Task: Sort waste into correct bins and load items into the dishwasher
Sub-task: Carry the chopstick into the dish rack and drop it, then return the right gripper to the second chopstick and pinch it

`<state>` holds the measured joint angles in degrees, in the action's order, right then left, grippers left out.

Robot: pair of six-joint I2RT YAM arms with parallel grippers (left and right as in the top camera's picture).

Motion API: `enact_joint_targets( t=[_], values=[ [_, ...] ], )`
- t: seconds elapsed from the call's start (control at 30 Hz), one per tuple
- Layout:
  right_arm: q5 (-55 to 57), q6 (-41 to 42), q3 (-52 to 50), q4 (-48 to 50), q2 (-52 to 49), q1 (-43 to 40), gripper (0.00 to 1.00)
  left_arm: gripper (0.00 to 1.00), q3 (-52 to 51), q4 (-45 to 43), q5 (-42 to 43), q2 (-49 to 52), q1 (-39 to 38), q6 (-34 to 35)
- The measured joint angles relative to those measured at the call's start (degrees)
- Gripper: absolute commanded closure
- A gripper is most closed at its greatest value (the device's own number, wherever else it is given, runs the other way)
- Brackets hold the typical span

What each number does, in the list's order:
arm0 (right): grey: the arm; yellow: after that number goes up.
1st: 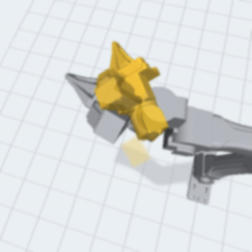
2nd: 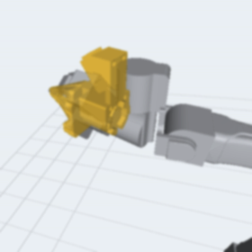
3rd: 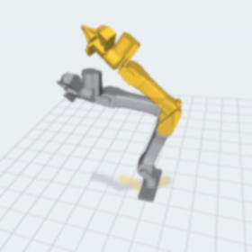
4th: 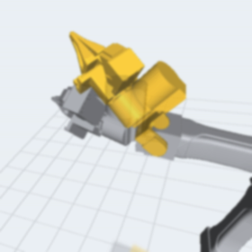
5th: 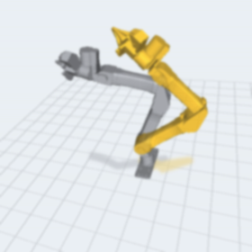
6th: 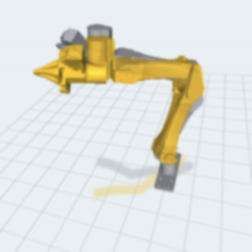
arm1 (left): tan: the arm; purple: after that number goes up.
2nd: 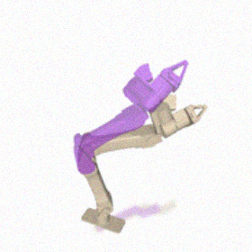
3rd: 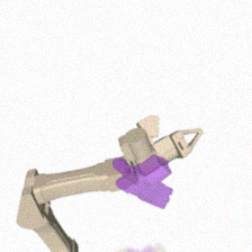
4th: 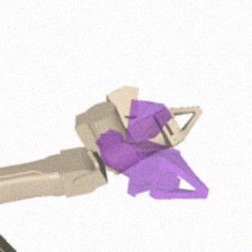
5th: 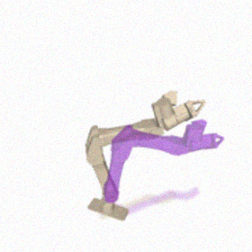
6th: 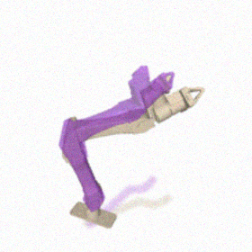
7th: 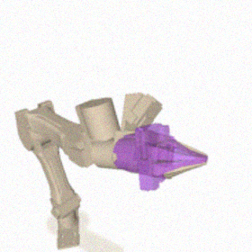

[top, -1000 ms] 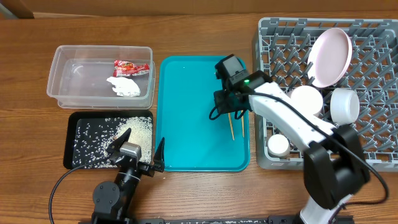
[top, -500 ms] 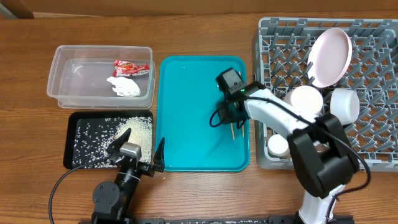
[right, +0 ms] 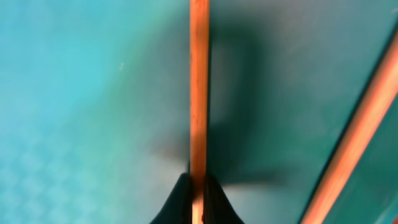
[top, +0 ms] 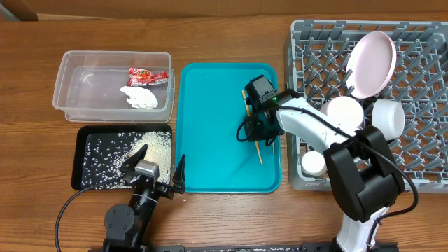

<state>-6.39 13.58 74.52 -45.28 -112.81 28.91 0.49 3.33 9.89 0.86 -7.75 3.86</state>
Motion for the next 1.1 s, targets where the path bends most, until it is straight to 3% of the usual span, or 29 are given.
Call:
enact_joint_targets(
  t=[0.4, 0.67, 0.77, 0.97, 1.1],
  values=[
    [5.5, -0.6, 8.7, -4.9, 15.4, -7.8, 0.96, 0.0, 0.0, 0.0, 0.0, 0.0, 0.0, 0.0],
    [10.3, -5.4, 8.8, -6.1, 13.7, -16.9, 0.96, 0.0, 0.0, 0.0, 0.0, 0.0, 0.0, 0.0],
    [10.9, -7.5, 8.8, -6.9, 12.2, -17.3, 0.78, 0.0, 0.0, 0.0, 0.0, 0.0, 0.0, 0.0],
    [11.1, -10.3, 8.8, -9.6, 11.6, -15.5, 0.73, 0.0, 0.0, 0.0, 0.0, 0.0, 0.0, 0.0],
    [10.8, -9.4, 8.8, -9.8, 12.1, -9.6, 0.66, 0.0, 0.0, 0.0, 0.0, 0.0, 0.0, 0.0]
  ],
)
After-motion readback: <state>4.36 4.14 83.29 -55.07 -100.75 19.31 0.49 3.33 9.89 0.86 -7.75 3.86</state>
